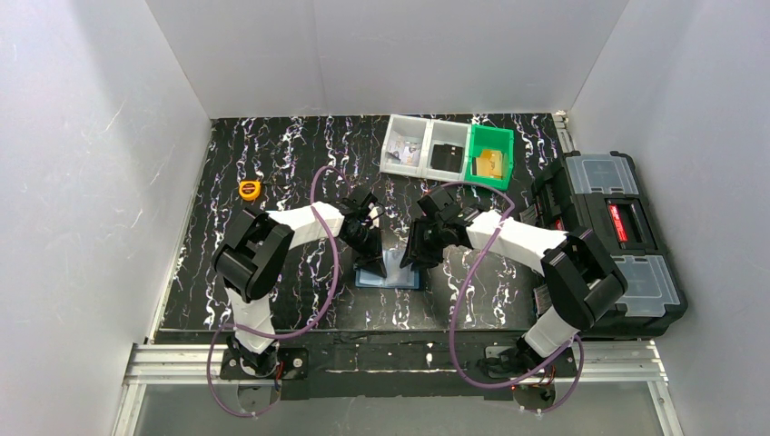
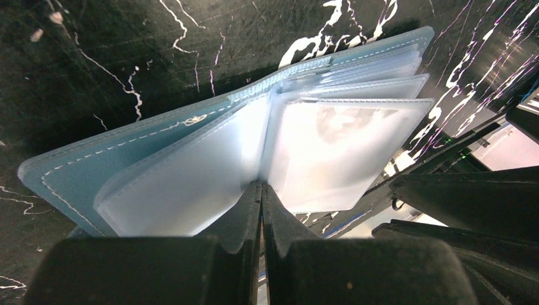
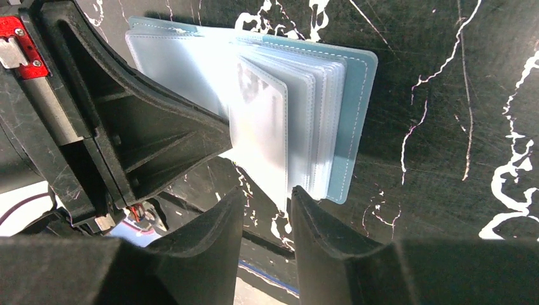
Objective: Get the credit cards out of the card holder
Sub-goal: Remove the credit card from the card holder.
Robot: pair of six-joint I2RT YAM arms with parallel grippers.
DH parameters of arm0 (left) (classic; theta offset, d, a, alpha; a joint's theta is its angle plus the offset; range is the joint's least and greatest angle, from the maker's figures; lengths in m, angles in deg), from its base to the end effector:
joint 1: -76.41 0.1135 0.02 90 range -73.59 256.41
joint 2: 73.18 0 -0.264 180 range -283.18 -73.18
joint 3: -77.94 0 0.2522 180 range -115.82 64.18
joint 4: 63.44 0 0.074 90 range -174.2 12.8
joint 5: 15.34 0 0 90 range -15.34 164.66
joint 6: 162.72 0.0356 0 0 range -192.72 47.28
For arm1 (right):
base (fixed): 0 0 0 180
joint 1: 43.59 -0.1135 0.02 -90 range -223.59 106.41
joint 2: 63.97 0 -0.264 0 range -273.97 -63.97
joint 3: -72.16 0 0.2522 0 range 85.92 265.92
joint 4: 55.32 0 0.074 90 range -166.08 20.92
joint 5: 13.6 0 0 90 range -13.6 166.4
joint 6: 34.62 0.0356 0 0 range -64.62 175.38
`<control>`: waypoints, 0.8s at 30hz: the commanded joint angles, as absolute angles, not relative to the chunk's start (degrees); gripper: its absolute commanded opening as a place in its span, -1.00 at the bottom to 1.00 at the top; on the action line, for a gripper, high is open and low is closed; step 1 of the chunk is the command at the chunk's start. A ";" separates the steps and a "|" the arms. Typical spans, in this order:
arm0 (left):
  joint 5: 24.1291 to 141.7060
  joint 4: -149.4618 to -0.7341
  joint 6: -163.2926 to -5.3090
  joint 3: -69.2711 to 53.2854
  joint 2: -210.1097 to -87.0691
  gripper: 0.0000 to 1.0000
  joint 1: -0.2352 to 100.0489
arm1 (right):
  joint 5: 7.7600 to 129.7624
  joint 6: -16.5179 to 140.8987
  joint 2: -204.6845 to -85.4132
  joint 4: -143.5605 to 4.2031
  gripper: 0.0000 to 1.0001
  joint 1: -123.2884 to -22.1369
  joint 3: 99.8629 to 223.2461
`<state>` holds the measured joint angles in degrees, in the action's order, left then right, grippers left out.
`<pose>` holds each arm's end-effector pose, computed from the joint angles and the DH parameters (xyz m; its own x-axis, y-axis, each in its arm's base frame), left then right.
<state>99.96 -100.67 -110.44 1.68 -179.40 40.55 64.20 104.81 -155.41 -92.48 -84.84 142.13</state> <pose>0.2775 -0.2194 0.1432 -0.9971 0.0382 -0.0656 0.0681 0.8332 -0.5488 0.2341 0.2153 0.1922 -0.9699 0.1370 -0.2015 0.0147 0.8584 0.5128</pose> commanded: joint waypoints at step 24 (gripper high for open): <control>93.62 -104.63 -108.88 3.61 -183.41 -1.00 38.98 | 60.94 106.91 -157.97 -87.60 -0.14 -84.67 140.38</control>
